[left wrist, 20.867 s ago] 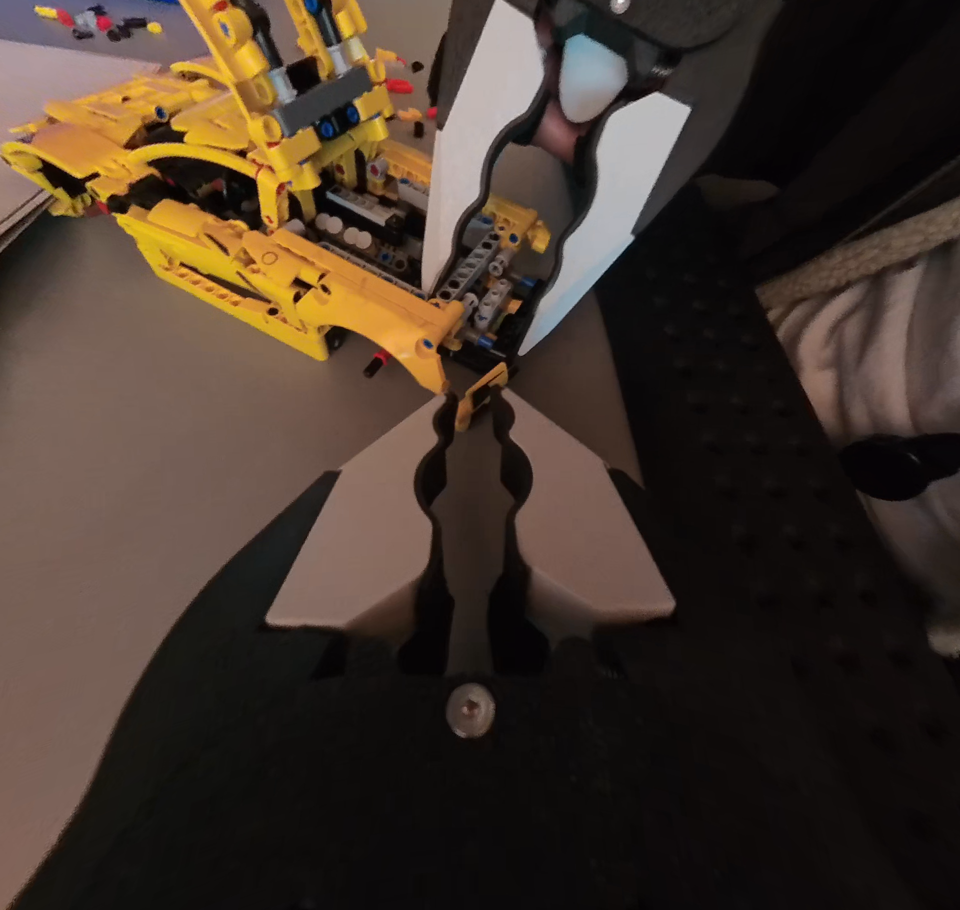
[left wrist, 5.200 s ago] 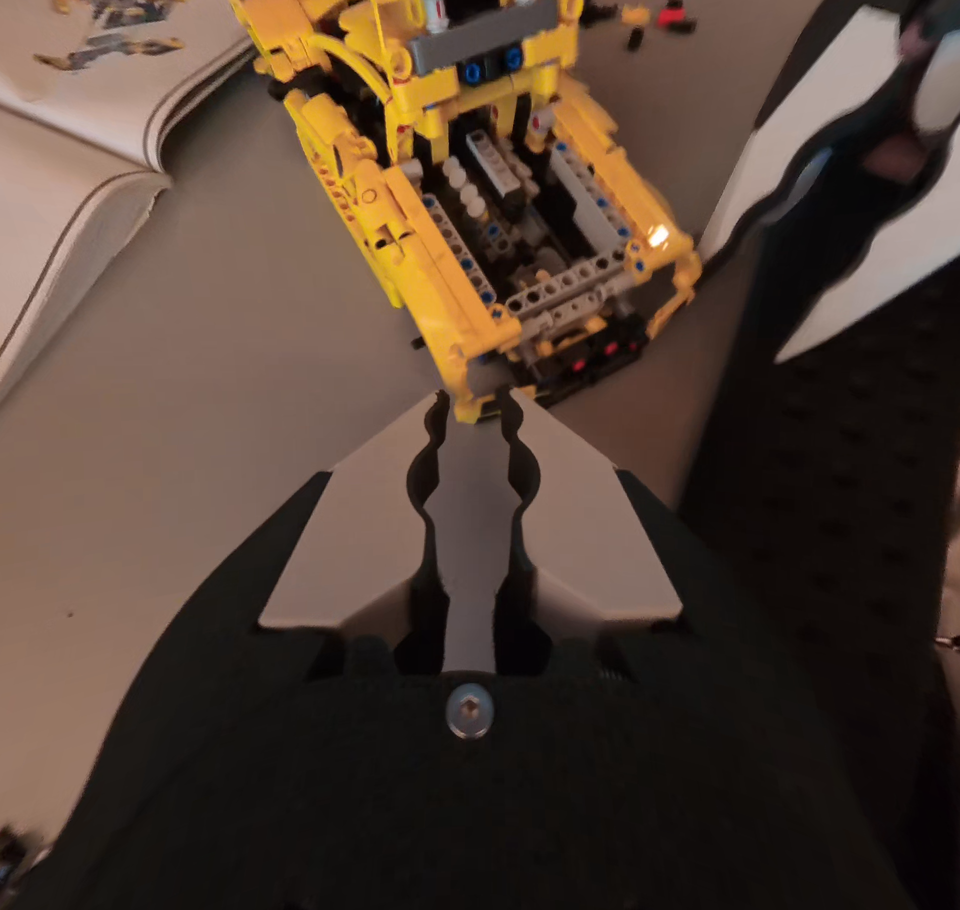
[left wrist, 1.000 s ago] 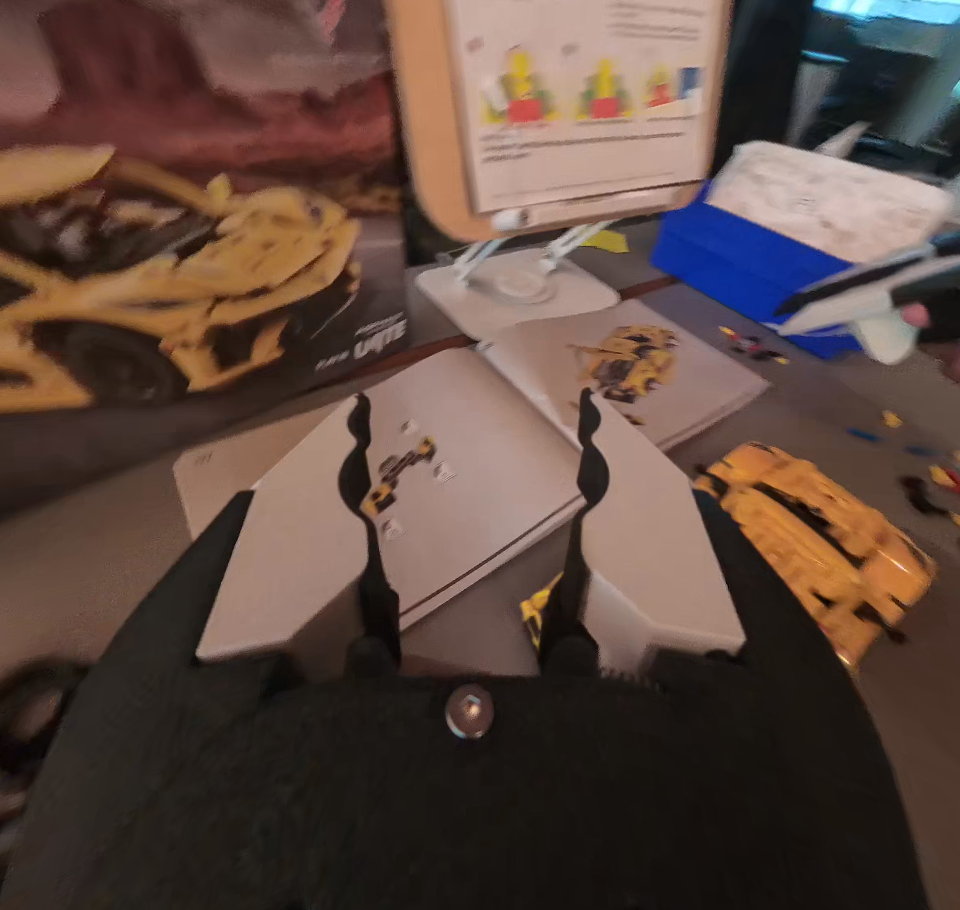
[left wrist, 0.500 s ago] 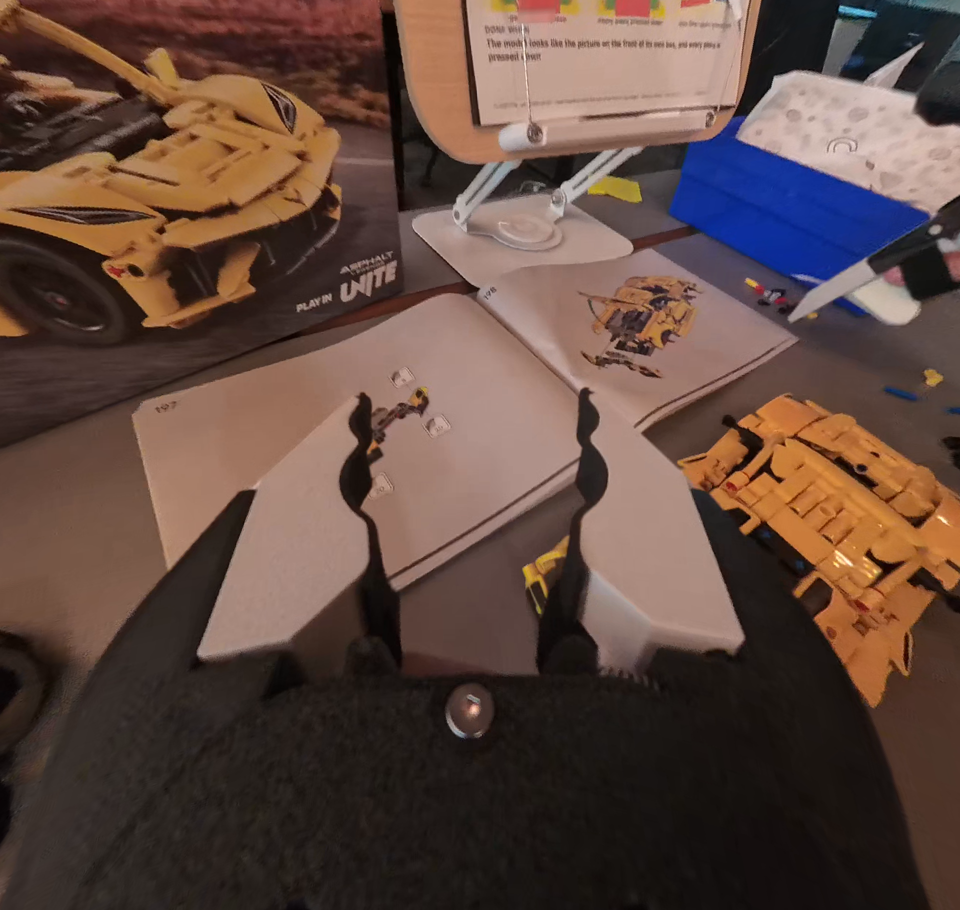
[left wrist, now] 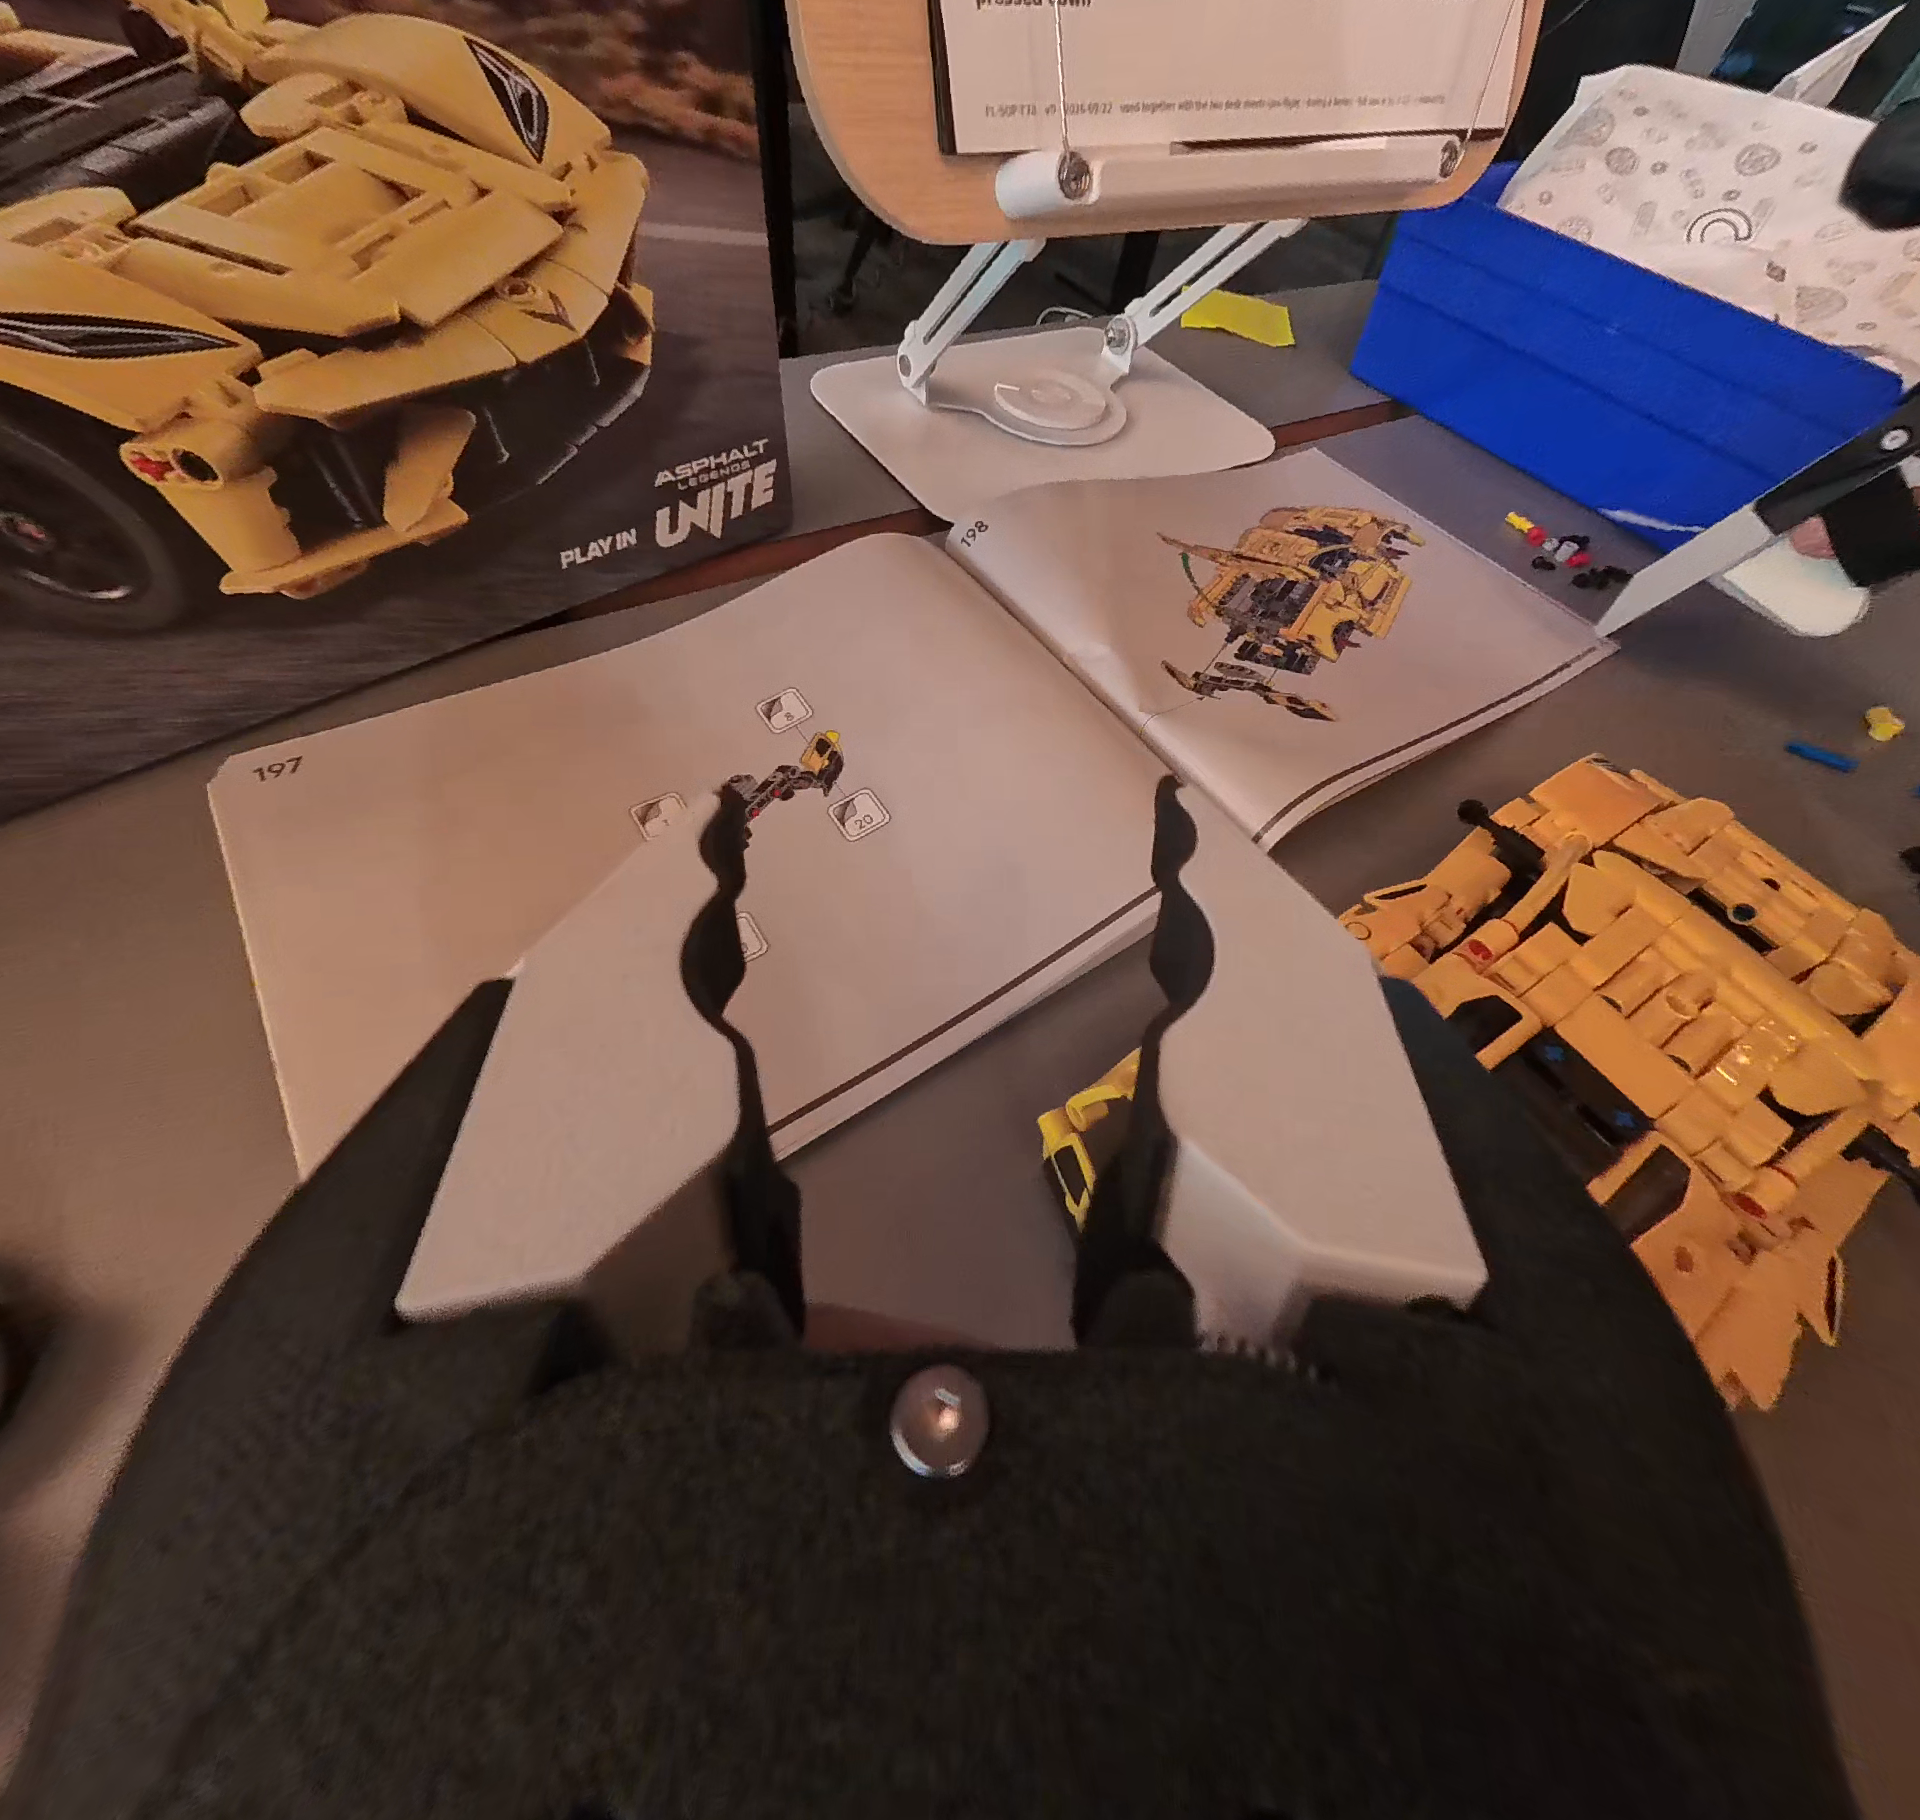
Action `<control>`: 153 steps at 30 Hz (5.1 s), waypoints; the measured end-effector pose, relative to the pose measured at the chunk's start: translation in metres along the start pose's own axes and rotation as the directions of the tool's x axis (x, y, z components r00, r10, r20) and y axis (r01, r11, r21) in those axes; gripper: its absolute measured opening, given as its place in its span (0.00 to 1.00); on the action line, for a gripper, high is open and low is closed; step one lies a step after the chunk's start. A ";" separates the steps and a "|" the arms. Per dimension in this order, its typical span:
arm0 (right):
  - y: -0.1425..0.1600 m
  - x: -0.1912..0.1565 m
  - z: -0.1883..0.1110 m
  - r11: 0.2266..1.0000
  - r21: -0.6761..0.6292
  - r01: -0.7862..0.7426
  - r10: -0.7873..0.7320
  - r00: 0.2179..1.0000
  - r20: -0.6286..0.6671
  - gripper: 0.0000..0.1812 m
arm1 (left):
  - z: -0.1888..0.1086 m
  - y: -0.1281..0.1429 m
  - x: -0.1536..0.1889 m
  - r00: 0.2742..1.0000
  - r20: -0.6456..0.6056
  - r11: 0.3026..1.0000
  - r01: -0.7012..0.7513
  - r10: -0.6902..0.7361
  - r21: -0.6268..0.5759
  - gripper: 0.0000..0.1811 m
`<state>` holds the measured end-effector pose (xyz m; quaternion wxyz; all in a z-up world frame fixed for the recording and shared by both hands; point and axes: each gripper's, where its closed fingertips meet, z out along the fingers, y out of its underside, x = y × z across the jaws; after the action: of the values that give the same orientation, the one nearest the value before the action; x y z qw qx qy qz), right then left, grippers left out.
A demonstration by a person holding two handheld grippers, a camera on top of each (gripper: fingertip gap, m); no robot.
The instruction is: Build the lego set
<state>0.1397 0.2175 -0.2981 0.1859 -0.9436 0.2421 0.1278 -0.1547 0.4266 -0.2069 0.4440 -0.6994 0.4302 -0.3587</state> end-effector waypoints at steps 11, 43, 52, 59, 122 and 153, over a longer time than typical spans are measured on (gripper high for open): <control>0.003 0.000 0.000 1.000 -0.009 -0.011 0.012 1.000 0.018 0.15 | 0.007 0.011 0.004 1.000 -0.012 0.999 -0.012 0.011 -0.044 0.44; -0.006 -0.012 0.005 0.999 0.019 -0.031 0.029 0.993 0.116 0.16 | 0.100 0.032 0.079 0.917 -0.394 0.878 -0.239 0.063 -0.414 0.10; -0.012 -0.017 0.002 0.997 0.052 -0.060 0.051 0.985 0.164 0.08 | 0.096 0.012 0.096 0.907 -0.422 0.906 -0.186 0.009 -0.379 0.11; -0.017 -0.010 -0.008 0.993 0.098 -0.066 0.052 0.990 0.132 0.11 | 0.083 -0.020 0.113 0.888 -0.460 0.945 -0.141 -0.011 -0.295 0.12; -0.060 -0.222 -0.044 0.795 0.595 0.120 -0.525 0.627 0.575 0.10 | 0.059 -0.073 0.154 0.415 -0.798 0.886 0.351 -0.437 -0.303 0.02; -0.060 -0.218 -0.071 0.865 0.491 -0.099 -0.418 0.400 0.816 0.08 | 0.060 -0.050 0.158 0.542 -0.811 0.975 0.125 -0.221 -0.182 0.00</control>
<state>-0.0050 0.3260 -0.1449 0.5183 -0.6670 0.0307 0.5343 -0.0287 0.3113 -0.1627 0.1164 -0.5102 0.5342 -0.6639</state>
